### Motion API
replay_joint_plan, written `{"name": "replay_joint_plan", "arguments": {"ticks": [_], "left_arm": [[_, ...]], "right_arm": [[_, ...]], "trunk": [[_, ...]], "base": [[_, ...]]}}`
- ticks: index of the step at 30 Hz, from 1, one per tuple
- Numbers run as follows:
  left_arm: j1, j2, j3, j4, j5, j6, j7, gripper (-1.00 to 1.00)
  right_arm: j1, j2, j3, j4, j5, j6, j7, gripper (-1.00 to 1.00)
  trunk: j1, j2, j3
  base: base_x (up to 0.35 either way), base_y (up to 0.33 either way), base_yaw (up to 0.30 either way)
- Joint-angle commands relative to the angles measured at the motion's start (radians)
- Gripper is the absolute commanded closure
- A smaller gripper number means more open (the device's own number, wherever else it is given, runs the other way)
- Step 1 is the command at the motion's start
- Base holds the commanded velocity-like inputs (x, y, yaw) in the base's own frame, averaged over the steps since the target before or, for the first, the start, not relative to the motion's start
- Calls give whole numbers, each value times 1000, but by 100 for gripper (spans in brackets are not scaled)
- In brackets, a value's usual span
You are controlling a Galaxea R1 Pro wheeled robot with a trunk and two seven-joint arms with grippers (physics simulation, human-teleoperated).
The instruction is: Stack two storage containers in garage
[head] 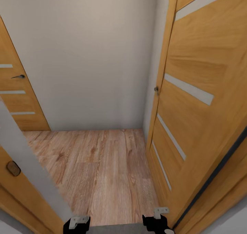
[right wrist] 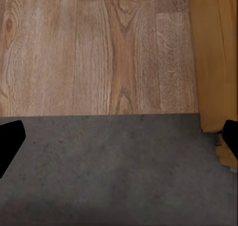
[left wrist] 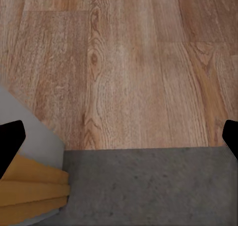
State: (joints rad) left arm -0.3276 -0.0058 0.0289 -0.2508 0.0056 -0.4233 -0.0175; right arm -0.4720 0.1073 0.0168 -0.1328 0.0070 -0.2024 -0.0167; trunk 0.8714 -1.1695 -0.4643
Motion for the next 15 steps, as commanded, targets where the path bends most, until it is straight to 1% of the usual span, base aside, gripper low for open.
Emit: {"name": "replay_joint_plan", "arguments": {"ticks": [1,5,12,15], "left_arm": [[-1,0,3,1,1,-3,-2,-100],[-1,0,3,1,1,-3,-2,-100],[-1,0,3,1,1,-3,-2,-100],[-1,0,3,1,1,-3,-2,-100]], "right_arm": [[-1,0,2,1,1,-3,-2,-100],[-1,0,2,1,1,-3,-2,-100],[-1,0,2,2,1,-3,-2,-100],[-1,0,2,1,1,-3,-2,-100]], "trunk": [[0,-1,-1],[0,-1,-1],[0,-1,-1],[0,-1,-1]], "base": [[171,-120,1],[134,-92,1],[29,-20,5],[4,-3,131]]}}
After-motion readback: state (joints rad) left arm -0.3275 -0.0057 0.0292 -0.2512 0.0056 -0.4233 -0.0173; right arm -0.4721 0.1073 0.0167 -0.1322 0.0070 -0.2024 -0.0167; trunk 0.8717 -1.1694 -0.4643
